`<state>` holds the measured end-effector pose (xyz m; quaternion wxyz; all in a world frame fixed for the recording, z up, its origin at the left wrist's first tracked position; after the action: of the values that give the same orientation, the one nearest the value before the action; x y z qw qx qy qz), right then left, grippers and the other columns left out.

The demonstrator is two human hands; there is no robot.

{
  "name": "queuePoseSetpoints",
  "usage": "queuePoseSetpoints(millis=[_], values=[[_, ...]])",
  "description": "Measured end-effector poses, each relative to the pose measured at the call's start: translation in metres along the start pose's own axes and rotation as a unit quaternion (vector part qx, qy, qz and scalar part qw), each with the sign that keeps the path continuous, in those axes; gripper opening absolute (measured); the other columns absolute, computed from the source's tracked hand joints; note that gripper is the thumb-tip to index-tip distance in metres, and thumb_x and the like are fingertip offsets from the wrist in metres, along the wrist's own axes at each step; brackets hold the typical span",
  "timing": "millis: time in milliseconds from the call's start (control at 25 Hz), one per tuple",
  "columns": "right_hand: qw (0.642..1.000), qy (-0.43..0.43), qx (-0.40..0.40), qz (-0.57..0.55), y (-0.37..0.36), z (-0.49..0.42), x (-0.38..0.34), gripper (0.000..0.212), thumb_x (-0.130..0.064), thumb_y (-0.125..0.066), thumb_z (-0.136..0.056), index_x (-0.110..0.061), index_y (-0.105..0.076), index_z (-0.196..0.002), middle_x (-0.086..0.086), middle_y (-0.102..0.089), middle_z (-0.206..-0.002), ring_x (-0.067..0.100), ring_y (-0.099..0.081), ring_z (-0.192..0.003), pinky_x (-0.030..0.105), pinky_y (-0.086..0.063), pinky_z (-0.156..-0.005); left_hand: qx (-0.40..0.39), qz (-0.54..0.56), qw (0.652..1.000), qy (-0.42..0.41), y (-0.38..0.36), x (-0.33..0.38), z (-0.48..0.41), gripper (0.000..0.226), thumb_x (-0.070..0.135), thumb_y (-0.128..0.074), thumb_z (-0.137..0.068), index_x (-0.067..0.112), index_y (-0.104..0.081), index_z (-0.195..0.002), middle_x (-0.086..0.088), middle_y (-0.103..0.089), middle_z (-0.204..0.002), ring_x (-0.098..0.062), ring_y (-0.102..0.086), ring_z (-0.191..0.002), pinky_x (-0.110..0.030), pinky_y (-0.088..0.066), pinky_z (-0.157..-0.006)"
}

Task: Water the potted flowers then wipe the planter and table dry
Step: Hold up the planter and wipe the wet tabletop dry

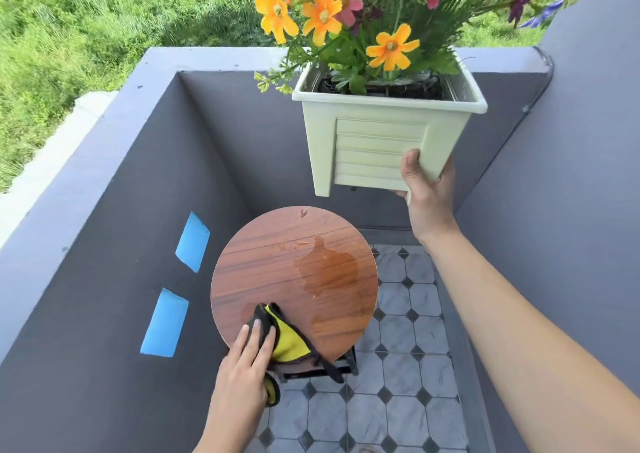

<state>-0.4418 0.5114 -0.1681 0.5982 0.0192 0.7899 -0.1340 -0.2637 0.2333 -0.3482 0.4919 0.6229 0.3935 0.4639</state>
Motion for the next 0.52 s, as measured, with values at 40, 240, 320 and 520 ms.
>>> queuePoseSetpoints(millis=[40, 240, 320, 520], values=[[1.0, 0.002, -0.001, 0.003, 0.004, -0.001, 0.0, 0.074, -0.063, -0.07, -0.068, -0.018, -0.048, -0.123, 0.004, -0.06, -0.115, 0.03, -0.057, -0.117, 0.063, -0.046, -0.094, -0.008, -0.014, 0.999, 0.032, 0.002, -0.013, -0.009, 0.072, 0.005, -0.025, -0.065, 0.012, -0.044, -0.134, -0.02, -0.058, -0.129, -0.038, -0.047, -0.116, -0.043, -0.056, -0.076], [1.0, 0.005, -0.008, 0.023, 0.017, 0.002, 0.005, 0.068, -0.063, -0.068, -0.069, -0.018, -0.049, -0.116, -0.004, -0.06, -0.103, 0.004, -0.061, -0.098, 0.038, -0.051, -0.094, -0.002, -0.012, 0.965, 0.261, 0.02, -0.072, -0.099, 0.048, 0.016, -0.038, -0.086, 0.009, -0.052, -0.132, -0.016, -0.048, -0.14, -0.042, -0.042, -0.109, -0.059, -0.044, -0.078], [1.0, 0.0, -0.014, 0.017, 0.019, 0.003, 0.011, 0.066, -0.061, -0.068, -0.07, -0.014, -0.049, -0.112, -0.012, -0.061, -0.096, 0.002, -0.061, -0.093, 0.034, -0.053, -0.089, 0.006, -0.007, 0.96, 0.28, 0.019, -0.077, -0.14, 0.048, 0.016, -0.04, -0.091, 0.015, -0.044, -0.139, -0.01, -0.038, -0.149, -0.038, -0.036, -0.118, -0.056, -0.036, -0.089], [1.0, -0.004, -0.03, 0.01, 0.02, -0.002, 0.024, 0.064, -0.058, -0.066, -0.074, -0.005, -0.043, -0.1, -0.025, -0.059, -0.073, -0.006, -0.055, -0.073, 0.013, -0.045, -0.071, -0.007, -0.025, 0.973, 0.231, 0.002, -0.055, -0.22, 0.049, 0.019, -0.038, -0.093, 0.024, -0.036, -0.142, 0.0, -0.029, -0.154, -0.03, -0.031, -0.125, -0.046, -0.031, -0.094]])
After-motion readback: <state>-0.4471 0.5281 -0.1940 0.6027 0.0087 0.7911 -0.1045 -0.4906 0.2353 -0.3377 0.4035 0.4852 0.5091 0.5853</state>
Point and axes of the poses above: each hand's wrist, its own z-axis away from the middle knuckle, its own y-axis out of the back of the hand, x = y × z, the point moved 9 cm from there along -z, towards the middle knuckle
